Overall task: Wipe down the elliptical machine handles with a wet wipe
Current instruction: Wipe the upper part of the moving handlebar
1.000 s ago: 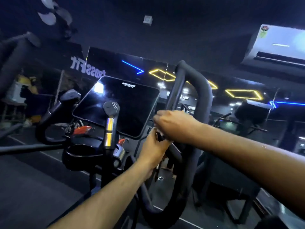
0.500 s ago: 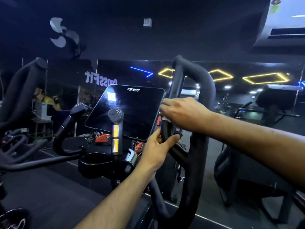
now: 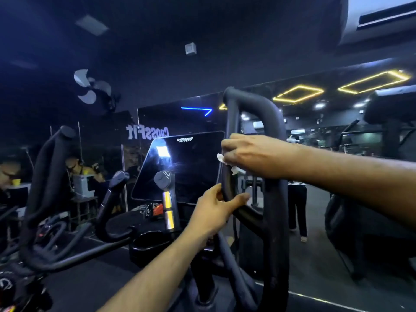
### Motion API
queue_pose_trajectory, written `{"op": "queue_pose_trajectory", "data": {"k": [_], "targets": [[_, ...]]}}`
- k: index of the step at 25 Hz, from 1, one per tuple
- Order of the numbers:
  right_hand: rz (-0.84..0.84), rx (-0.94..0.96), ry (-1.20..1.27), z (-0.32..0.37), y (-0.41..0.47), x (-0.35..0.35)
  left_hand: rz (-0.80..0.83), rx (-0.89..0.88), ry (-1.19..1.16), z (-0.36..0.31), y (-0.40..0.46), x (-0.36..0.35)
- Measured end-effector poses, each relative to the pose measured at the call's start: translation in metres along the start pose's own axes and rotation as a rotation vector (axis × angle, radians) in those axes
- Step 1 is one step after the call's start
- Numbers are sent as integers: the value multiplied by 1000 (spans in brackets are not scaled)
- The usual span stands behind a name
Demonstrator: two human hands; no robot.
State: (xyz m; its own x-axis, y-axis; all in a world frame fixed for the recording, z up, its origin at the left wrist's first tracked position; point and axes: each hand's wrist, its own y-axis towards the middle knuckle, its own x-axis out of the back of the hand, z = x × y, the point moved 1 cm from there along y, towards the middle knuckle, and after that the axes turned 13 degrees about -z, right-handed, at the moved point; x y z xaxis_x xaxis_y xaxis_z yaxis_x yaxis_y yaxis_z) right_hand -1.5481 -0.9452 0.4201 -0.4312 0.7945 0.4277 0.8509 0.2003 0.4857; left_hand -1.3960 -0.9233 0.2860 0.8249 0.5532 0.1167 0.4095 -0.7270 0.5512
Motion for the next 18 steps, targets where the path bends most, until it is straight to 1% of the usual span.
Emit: {"op": "queue_pose_trajectory", "data": {"k": [2, 4, 6, 8, 10, 12, 13, 16, 18], "targets": [[0, -45, 114, 17, -6, -3, 13, -26, 86, -7, 18, 6], [39, -22, 186, 21, -10, -5, 9, -62, 82, -17, 25, 0], [36, -51, 175, 6, -7, -3, -39, -37, 20, -20, 23, -14], [-31, -138, 163, -7, -3, -1, -154, 29, -19, -14, 21, -24], [-40, -118, 179, 1, -7, -8, -222, 41, -22, -8, 19, -28], [0, -45, 215, 12, -11, -9, -234, 65, -72, -8, 17, -29], [1, -55, 213, 7, -10, -8, -236, 86, -117, -9, 15, -29], [-89, -196, 129, -24, 3, -2, -235, 138, -216, -13, 9, -32], [-130, -243, 67, -25, 7, -7, -224, 157, -248, -12, 8, -32]]}}
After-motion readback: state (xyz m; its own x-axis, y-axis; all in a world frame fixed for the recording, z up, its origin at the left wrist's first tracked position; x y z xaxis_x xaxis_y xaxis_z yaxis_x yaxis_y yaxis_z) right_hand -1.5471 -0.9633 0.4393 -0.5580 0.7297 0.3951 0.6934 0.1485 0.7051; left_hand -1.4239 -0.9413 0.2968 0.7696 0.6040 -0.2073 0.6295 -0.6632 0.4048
